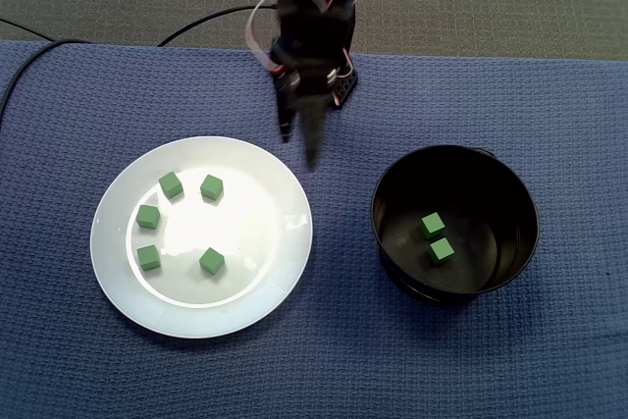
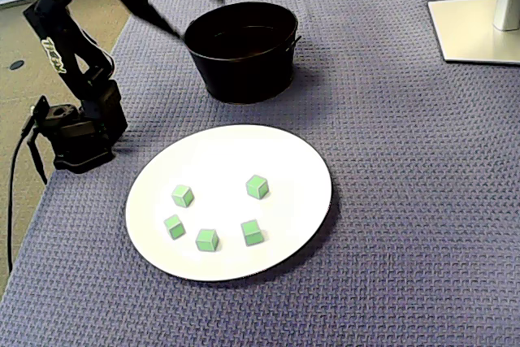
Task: Pick up the items on the white plate and put them in the black container.
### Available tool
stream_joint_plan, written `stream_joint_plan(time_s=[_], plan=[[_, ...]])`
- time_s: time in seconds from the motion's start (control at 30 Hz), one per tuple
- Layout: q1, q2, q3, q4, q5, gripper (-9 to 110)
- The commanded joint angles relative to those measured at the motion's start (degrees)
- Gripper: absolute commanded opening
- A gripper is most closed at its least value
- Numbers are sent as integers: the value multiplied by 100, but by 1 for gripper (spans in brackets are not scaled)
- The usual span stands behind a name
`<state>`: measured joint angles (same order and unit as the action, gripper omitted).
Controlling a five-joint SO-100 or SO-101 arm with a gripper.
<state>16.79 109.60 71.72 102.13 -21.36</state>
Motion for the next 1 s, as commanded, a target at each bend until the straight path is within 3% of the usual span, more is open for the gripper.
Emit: stream_joint_plan(time_s=[0.0, 0.27, 0.53, 0.97], plan=[[1257, -387, 475, -123, 967, 30], [2232, -1644, 1767, -1037, 1881, 36], [2619, -2329, 2153, -1951, 1406, 38], [2637, -3120, 2215, -2180, 976, 41]])
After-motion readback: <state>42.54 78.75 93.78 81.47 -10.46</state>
